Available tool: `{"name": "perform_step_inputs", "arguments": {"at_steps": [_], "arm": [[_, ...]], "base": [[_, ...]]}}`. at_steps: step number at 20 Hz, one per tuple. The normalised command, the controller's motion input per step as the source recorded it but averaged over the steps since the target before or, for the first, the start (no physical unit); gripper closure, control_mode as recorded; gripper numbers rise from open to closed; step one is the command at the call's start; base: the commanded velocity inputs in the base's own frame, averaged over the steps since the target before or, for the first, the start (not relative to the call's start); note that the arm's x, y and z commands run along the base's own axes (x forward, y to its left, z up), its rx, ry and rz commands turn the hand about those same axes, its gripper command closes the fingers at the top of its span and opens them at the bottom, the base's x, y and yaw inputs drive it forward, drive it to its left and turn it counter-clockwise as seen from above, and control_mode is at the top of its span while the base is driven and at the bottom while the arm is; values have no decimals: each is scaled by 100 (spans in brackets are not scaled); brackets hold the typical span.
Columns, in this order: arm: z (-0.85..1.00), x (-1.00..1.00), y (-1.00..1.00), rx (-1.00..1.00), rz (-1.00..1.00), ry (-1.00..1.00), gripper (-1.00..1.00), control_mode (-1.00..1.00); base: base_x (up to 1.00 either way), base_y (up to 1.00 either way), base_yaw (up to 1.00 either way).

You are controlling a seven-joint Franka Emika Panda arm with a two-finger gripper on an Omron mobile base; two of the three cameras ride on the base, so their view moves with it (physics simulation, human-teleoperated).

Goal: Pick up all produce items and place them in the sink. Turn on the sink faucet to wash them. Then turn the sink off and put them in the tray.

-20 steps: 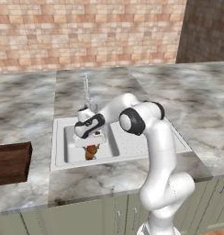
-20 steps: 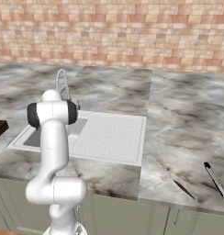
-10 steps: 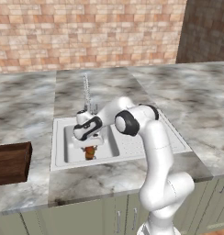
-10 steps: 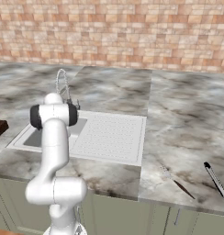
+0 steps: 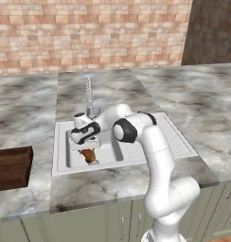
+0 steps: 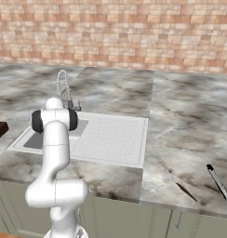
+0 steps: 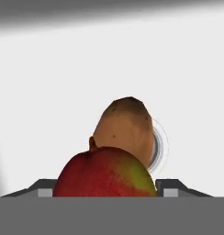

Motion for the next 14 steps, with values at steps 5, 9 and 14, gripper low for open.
{"name": "perform_step_inputs", "arguments": {"at_steps": [5, 9, 14], "arm": [[-34, 14, 5, 0, 0, 0, 100, -100], [-25, -6, 0, 0, 0, -3, -100, -100], [1, -6, 0, 0, 0, -5, -100, -100]], "base": [[0, 0, 0], [0, 0, 0], [0, 0, 0]]}}
